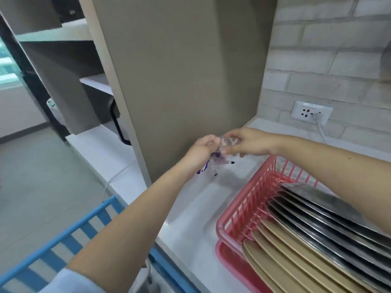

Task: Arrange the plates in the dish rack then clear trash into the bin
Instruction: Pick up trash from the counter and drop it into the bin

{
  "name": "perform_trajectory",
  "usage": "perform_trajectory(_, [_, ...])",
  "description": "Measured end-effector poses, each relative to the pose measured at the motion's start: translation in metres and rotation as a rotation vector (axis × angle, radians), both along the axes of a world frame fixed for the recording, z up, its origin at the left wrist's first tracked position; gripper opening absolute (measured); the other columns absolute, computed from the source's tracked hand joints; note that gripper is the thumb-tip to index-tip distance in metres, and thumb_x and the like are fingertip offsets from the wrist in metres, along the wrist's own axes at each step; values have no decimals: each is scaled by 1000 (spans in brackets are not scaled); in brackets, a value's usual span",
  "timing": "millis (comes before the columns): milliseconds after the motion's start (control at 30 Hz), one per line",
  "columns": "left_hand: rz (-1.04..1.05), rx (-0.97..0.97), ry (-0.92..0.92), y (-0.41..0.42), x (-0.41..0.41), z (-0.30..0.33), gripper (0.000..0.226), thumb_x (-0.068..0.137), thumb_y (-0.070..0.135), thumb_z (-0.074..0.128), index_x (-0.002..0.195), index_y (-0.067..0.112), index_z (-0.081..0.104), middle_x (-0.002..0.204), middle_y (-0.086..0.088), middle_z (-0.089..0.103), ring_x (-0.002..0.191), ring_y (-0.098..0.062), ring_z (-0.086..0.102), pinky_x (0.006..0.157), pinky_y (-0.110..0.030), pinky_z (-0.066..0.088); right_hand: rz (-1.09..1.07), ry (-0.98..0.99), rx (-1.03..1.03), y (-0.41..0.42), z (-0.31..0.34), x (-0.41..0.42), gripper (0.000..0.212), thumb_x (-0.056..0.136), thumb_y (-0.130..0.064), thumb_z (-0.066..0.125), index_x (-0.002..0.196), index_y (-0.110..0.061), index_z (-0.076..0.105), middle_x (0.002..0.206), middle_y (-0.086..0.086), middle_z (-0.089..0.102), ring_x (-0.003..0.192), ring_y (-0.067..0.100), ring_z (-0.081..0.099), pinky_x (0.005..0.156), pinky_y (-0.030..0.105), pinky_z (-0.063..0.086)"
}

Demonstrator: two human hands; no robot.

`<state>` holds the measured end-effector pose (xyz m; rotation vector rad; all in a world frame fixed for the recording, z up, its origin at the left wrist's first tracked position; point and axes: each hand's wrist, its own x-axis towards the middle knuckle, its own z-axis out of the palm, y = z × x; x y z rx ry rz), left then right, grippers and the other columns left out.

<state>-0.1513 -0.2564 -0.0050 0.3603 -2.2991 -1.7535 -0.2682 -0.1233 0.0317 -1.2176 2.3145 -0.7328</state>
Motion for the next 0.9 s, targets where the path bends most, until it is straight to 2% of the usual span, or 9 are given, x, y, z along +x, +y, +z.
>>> perform_trajectory(100, [65,-54,5,8,31,-2,22,106,22,40,89,14,52,69,5,63,55,-13,61,52,-21,44,91,65,86,-11,-2,26,11,92,-29,63,94,-19,63,91,5,70,64,15,64,62,24,50])
perform_trajectory(233, [83,-158,-85,6,67,-12,29,104,34,44,105,10,61,88,-14,71,61,-14,60,60,-18,46,195,173,274,-27,-10,61,24,98,-30,47,85,-12,55,78,5,57,61,21,47,60,31,40])
perform_trajectory(400, [152,-172,-238,-3,133,-17,64,102,50,38,73,-1,62,51,8,57,42,-7,45,55,-25,41,263,218,313,-40,-24,106,26,93,-20,41,75,-2,47,65,6,32,58,23,26,52,36,25])
perform_trajectory(500, [270,-44,-366,-15,174,-33,57,105,38,25,77,8,65,47,11,53,51,-7,46,69,-27,44,337,242,347,-45,-19,138,22,98,-15,38,79,-9,48,69,5,33,57,18,28,46,29,25])
perform_trajectory(567, [343,70,-387,-24,199,-48,52,102,25,28,65,15,64,50,6,57,51,-11,45,55,-24,40,398,202,370,-51,-20,161,20,99,-13,35,79,-9,36,68,2,26,57,17,22,43,23,21])
perform_trajectory(633, [408,124,-410,-32,219,-67,40,98,17,34,73,11,64,63,-4,65,47,-8,50,47,-17,38,496,220,381,-60,-29,185,23,99,-13,36,76,-10,38,67,2,32,58,20,29,46,16,29])
perform_trajectory(700, [470,96,-455,-40,238,-91,31,99,7,36,83,8,63,61,-1,60,44,-4,50,43,-12,38,557,213,411,-71,-40,207,19,101,-20,37,88,-12,48,76,2,44,70,23,43,58,20,40])
perform_trajectory(800, [514,-128,-558,-58,265,-127,24,98,7,47,116,15,60,91,0,66,74,-10,58,64,-15,48,584,87,449,-91,-61,236,21,101,-9,38,111,2,52,80,6,39,60,17,36,38,12,31])
perform_trajectory(900, [600,-232,-649,-72,290,-160,44,95,18,59,137,19,45,109,4,59,87,-12,54,59,-17,40,562,0,479,-114,-89,254,41,99,-9,41,135,-1,24,77,10,43,61,18,38,46,24,31])
